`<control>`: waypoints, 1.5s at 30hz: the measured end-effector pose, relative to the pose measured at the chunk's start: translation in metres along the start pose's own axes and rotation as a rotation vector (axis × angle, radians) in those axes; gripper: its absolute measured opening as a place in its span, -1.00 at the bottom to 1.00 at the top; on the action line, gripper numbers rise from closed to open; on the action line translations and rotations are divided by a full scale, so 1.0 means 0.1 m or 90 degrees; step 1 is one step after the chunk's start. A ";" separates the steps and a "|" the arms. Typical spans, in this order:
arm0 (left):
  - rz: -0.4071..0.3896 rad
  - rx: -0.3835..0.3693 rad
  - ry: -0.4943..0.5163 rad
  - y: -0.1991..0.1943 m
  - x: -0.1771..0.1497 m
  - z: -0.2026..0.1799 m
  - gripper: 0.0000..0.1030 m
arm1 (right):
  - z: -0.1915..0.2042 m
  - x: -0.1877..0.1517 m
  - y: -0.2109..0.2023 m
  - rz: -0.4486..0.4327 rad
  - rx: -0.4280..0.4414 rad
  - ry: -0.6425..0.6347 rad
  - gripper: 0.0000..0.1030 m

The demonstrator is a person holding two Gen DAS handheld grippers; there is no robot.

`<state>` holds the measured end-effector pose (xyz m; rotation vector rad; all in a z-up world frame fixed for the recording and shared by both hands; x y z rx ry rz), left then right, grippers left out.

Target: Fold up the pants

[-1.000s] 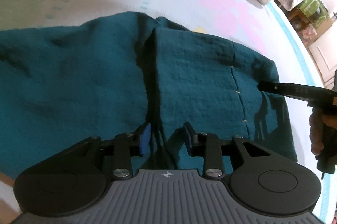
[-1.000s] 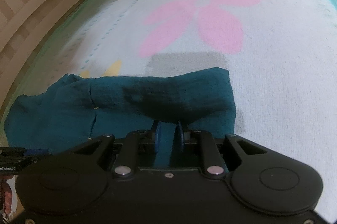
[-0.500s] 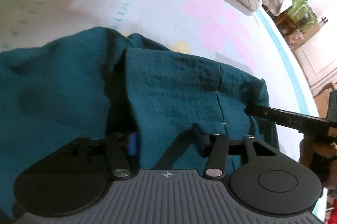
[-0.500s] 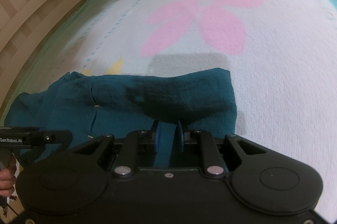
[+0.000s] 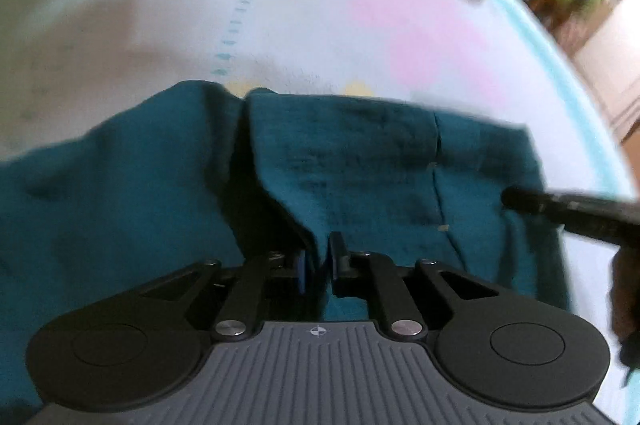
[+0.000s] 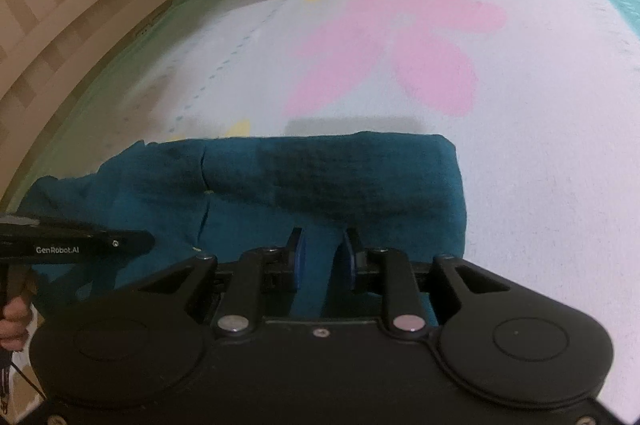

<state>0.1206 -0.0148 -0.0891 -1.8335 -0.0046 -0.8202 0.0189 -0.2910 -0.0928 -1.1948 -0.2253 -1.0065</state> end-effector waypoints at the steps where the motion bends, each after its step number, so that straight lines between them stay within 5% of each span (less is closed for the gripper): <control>1: -0.003 -0.005 -0.014 -0.03 -0.01 0.04 -0.73 | 0.01 0.01 -0.02 -0.005 0.001 0.000 -0.37; 6: -0.043 0.032 -0.059 -0.30 -0.01 0.17 -0.71 | 0.26 0.00 -0.12 -0.034 0.030 -0.043 -0.37; 13: -0.102 0.115 -0.133 -0.82 -0.18 0.59 -0.67 | 0.78 -0.05 0.06 -0.006 0.099 -0.117 -0.37; 17: -0.111 0.149 -0.171 -1.00 -0.33 0.82 -0.50 | 1.07 -0.10 0.25 0.017 0.131 -0.158 -0.40; 25: -0.094 0.177 -0.244 -1.17 -0.61 1.14 -0.49 | 1.60 -0.12 0.67 0.041 0.177 -0.222 -0.47; 30: -0.091 0.183 -0.249 -1.25 -0.75 1.21 -0.48 | 1.68 0.03 1.08 0.039 0.083 -0.224 -0.69; 37: -0.097 0.187 -0.262 -1.45 -1.06 1.33 -0.28 | 1.70 0.01 1.14 0.025 0.065 -0.222 -0.69; 40: -0.114 0.187 -0.303 -1.57 -1.22 1.41 -0.04 | 1.71 -0.03 1.13 0.016 0.062 -0.240 -0.69; 42: -0.104 0.200 -0.309 -1.61 -1.30 1.44 0.35 | 1.71 -0.02 1.14 0.019 0.063 -0.237 -0.69; 45: -0.101 0.239 -0.306 -1.67 -1.36 1.47 0.37 | 1.70 0.00 1.15 0.026 0.065 -0.229 -0.69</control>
Point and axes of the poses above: each gripper's, at about its wrist camera, not at the fingertips, and y roughly the way its jaws point, z to its left, x to its top, the point moved 1 cm from there along y, roughly the way its jaws point, and after that the axes turned 13 degrees about y, right-handed, at the moved point
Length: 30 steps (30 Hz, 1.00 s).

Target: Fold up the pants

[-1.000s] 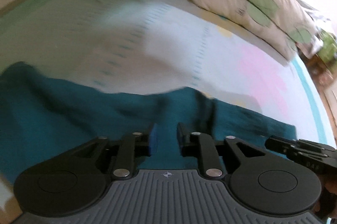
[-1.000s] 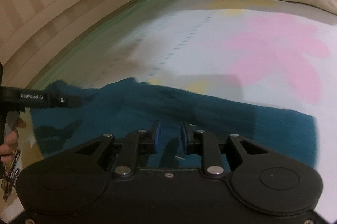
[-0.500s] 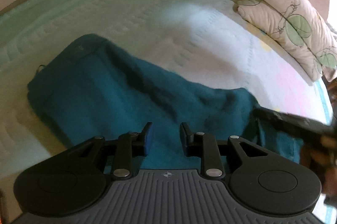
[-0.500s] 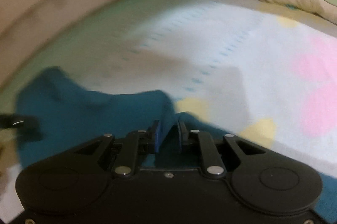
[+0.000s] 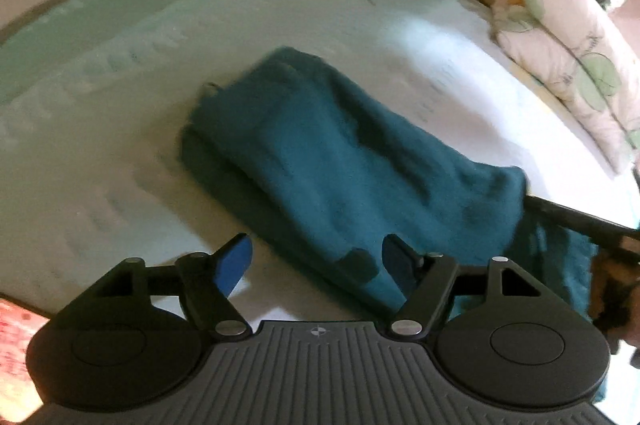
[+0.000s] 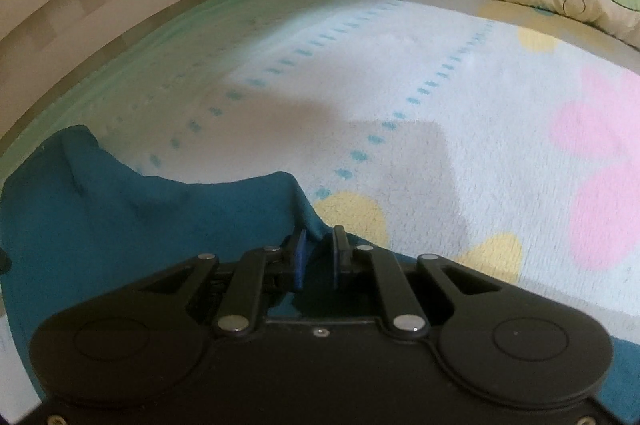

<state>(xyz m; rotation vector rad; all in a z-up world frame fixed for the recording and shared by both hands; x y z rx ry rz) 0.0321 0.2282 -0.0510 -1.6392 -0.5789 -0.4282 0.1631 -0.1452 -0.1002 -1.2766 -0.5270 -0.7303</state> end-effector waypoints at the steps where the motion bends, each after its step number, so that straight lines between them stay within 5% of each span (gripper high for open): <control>1: -0.011 0.008 -0.004 -0.03 0.00 0.03 0.37 | 0.00 0.01 -0.01 0.001 0.000 0.000 -0.69; 14: -0.024 -0.015 -0.070 0.43 0.12 0.24 0.45 | 0.06 0.01 0.02 -0.002 -0.008 -0.007 -0.63; 16: -0.026 -0.009 -0.064 0.47 0.15 0.21 0.44 | 0.05 0.01 0.02 -0.002 0.005 -0.003 -0.48; 19: -0.018 0.029 -0.078 0.45 0.18 0.18 0.04 | 0.05 0.06 -0.10 -0.020 0.030 0.016 -0.40; 21: -0.024 0.049 -0.059 0.42 0.20 0.15 -0.63 | 0.07 0.07 -0.25 -0.041 0.045 0.023 -0.40; 22: -0.027 0.030 -0.051 0.39 0.20 0.13 -0.79 | 0.10 0.05 -0.35 -0.047 0.058 0.020 -0.40; 25: -0.071 0.039 -0.019 0.17 0.23 -0.04 -0.86 | 0.18 -0.10 -0.61 -0.036 0.091 -0.003 -0.40; 30: -0.178 0.038 0.121 -0.41 0.38 -0.65 -0.86 | 0.29 -0.58 -0.86 0.031 0.123 -0.030 -0.40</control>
Point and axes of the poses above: each gripper's, at about its wrist camera, not at the fingertips, and y roughly the way its jaws point, z to its left, x to its top, the point moved 1 cm from there along y, roughly the way its jaws point, and after that the axes turned 13 degrees about y, right-handed, at the moved point
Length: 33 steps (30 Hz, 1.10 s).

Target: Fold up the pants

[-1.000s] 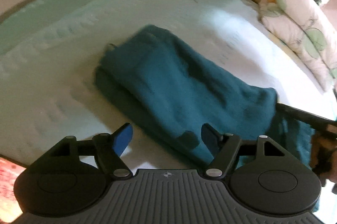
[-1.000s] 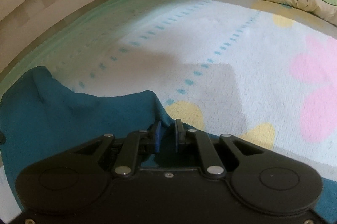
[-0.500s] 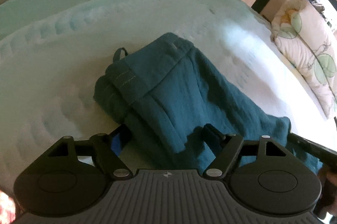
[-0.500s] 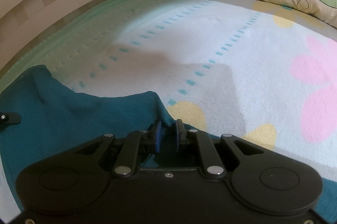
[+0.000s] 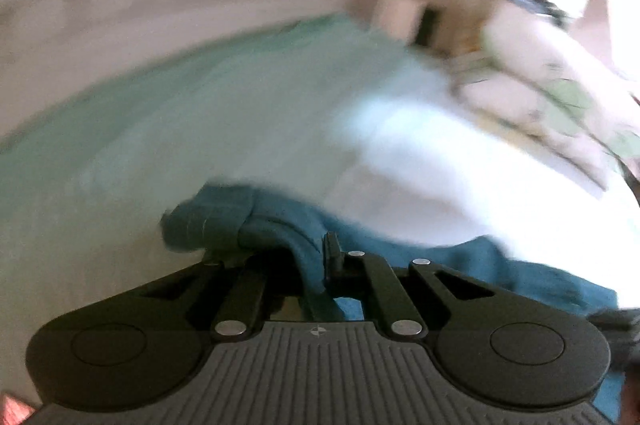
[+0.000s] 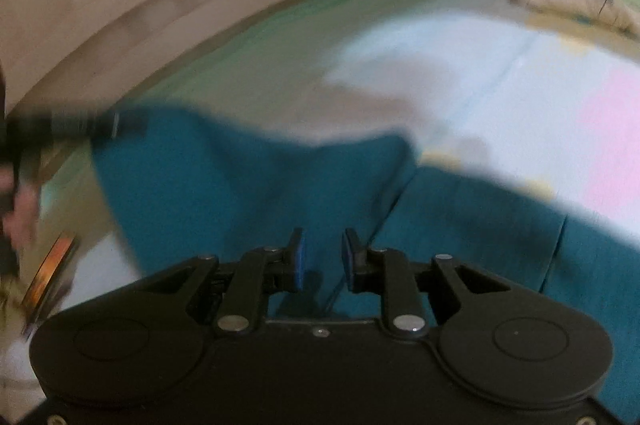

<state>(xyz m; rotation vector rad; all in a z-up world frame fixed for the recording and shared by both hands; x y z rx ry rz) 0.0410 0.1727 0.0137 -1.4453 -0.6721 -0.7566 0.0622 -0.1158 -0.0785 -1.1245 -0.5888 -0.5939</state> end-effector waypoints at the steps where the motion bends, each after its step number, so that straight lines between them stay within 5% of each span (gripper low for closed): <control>1: -0.023 -0.009 0.030 -0.11 0.08 -0.13 -0.86 | 0.01 -0.11 0.01 0.020 0.002 0.001 -0.40; 4: -0.072 -0.050 0.126 -0.35 0.26 -0.56 -0.86 | 0.00 -0.39 0.17 0.118 0.001 0.006 -0.48; 10: -0.104 -0.213 0.278 -0.48 0.24 -1.60 -0.85 | -0.42 -0.27 -0.25 0.042 -0.009 0.119 -0.47; 17: 0.021 -0.414 0.378 0.01 -0.24 -2.56 -0.73 | -1.30 -0.40 -0.77 0.011 -0.136 0.221 -0.39; 26: 0.043 -0.489 0.372 0.09 -0.25 -2.62 -0.63 | -1.49 -0.64 -0.96 0.028 -0.162 0.196 -0.43; 33: 0.085 -0.463 0.405 0.16 -0.39 -2.84 -0.59 | -1.67 -0.62 -1.10 0.019 -0.172 0.222 -0.48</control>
Point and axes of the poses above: each gripper's, at about its wrist camera, not at the fingertips, and y roughly the way its jaws point, z to its left, x to its top, the point moved 1 cm from there along y, roughly the way its jaws point, and after that the axes turned 13 degrees about y, right-handed, at the moved point
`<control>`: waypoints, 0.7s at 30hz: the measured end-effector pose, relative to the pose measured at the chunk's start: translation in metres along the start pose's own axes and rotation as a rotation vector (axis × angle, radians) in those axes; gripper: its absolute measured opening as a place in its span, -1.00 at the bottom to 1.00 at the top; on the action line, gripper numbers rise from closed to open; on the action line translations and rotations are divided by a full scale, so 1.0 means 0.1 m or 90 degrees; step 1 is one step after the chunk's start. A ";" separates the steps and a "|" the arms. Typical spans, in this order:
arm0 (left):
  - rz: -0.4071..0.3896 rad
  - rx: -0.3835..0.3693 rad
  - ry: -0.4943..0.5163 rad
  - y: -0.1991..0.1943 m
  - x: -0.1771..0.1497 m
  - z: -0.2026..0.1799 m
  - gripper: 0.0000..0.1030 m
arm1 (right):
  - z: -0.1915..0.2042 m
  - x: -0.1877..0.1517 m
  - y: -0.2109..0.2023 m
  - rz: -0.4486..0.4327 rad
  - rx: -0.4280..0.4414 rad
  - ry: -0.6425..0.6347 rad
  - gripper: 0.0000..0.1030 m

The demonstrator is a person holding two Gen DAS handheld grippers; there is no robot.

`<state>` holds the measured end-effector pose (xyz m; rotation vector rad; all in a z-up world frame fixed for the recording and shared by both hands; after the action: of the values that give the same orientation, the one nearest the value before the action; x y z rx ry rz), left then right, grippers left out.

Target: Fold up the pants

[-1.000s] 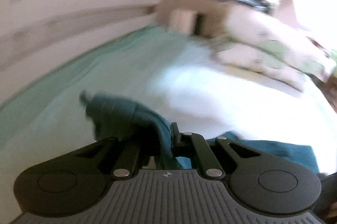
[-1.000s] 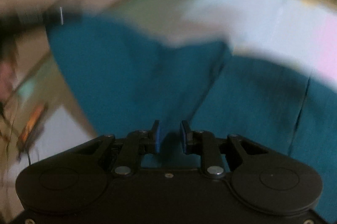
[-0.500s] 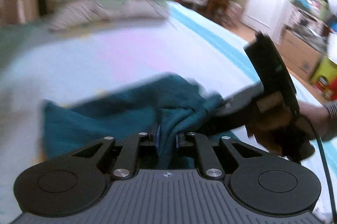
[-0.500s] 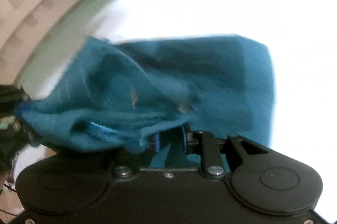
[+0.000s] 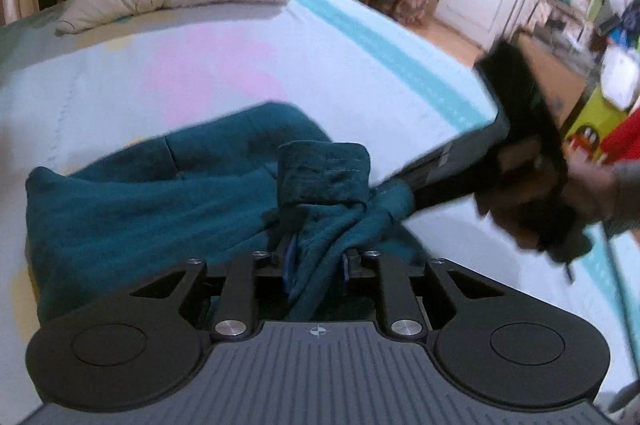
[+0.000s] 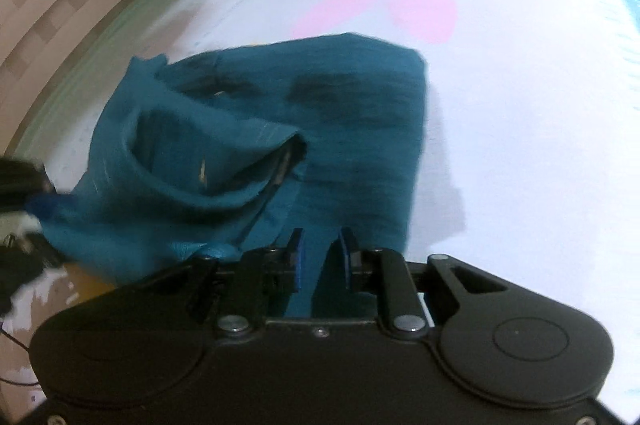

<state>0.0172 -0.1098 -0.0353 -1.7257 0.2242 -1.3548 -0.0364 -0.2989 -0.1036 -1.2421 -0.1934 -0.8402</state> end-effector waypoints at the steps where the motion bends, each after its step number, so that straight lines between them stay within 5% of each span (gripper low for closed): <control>1: 0.009 0.003 0.011 0.01 -0.01 -0.03 -0.56 | 0.01 0.00 -0.02 -0.004 -0.003 0.007 -0.48; 7: 0.021 0.040 0.132 0.03 -0.09 -0.33 -0.21 | -0.16 0.15 -0.12 -0.045 -0.020 0.067 -0.36; 11: 0.007 0.035 0.138 -0.02 -0.09 -0.36 -0.18 | -0.25 0.21 -0.23 -0.071 0.004 0.122 -0.35; 14: 0.000 0.021 0.124 -0.07 -0.08 -0.34 0.07 | -0.22 0.26 -0.28 -0.097 0.030 0.144 -0.33; 18: -0.014 0.003 0.130 -0.13 -0.06 -0.39 0.12 | -0.25 0.28 -0.35 -0.120 0.098 0.186 0.09; 21: -0.034 0.007 0.156 -0.17 -0.07 -0.44 0.12 | -0.24 0.30 -0.31 -0.105 0.133 0.200 0.17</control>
<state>-0.0289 -0.1195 -0.0279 -1.5635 0.3087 -1.6049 -0.0435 -0.3364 -0.0719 -0.8943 -0.1264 -1.1177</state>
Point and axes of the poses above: each gripper's, at about its wrist camera, not at the fingertips, and y roughly the way its jaws point, z to its left, x to its top, the point moved 1 cm from there along y, roughly the way its jaws point, and after that the axes turned 13 degrees about y, right-handed, at the moved point
